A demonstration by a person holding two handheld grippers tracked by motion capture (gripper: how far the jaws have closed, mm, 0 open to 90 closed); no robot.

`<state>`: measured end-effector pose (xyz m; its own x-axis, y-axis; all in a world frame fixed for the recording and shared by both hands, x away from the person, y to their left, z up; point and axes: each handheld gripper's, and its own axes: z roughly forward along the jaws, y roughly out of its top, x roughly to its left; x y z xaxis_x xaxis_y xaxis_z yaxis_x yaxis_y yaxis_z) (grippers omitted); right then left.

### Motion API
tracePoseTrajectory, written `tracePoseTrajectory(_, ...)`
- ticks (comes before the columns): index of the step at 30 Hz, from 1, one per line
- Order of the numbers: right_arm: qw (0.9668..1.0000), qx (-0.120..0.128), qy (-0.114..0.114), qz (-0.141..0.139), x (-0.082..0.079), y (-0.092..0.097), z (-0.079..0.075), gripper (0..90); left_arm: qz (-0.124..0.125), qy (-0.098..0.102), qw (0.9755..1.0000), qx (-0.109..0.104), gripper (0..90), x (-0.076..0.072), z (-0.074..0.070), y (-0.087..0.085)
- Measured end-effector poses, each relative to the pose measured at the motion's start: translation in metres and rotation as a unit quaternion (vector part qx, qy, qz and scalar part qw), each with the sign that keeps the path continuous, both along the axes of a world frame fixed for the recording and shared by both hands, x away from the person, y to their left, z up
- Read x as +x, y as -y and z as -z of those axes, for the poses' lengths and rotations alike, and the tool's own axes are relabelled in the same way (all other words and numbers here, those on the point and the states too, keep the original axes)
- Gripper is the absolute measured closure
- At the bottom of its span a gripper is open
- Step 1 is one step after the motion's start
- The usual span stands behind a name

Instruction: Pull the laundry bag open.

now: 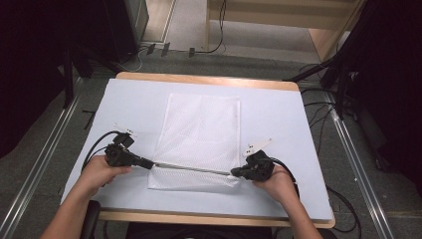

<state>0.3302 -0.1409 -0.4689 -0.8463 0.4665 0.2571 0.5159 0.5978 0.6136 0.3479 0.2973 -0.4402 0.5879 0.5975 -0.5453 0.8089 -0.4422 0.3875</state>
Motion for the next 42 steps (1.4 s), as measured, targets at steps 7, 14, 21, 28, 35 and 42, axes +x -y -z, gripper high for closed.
tracePoseTrajectory(7, 1.0000, -0.002, -0.003, -0.003, 0.001, 0.000, -0.001, 90.0, 0.003, -0.005, 1.0000, -0.002, 86.9, -0.006, 0.003, 0.000)
tracePoseTrajectory(14, 0.9999, 0.007, -0.001, -0.012, 0.005, 0.000, -0.004, 77.8, -0.020, 0.045, 0.9987, -0.012, 67.2, -0.006, -0.002, -0.010)
tracePoseTrajectory(21, 0.9991, 0.026, 0.018, 0.028, 0.011, 0.007, -0.011, 62.3, -0.052, 0.094, 0.9942, 0.003, 50.2, -0.005, -0.006, -0.016)
tracePoseTrajectory(28, 0.9958, 0.042, 0.030, 0.076, 0.018, 0.021, -0.012, 47.1, -0.079, 0.126, 0.9887, 0.019, 39.5, -0.003, -0.009, -0.024)
tracePoseTrajectory(35, 0.9914, 0.047, 0.044, 0.114, 0.025, 0.036, -0.011, 40.4, -0.102, 0.146, 0.9834, 0.034, 38.5, 0.007, -0.008, -0.030)
tracePoseTrajectory(42, 0.9850, 0.049, 0.049, 0.158, 0.032, 0.048, -0.008, 36.6, -0.119, 0.149, 0.9806, 0.046, 36.0, 0.009, -0.007, -0.037)
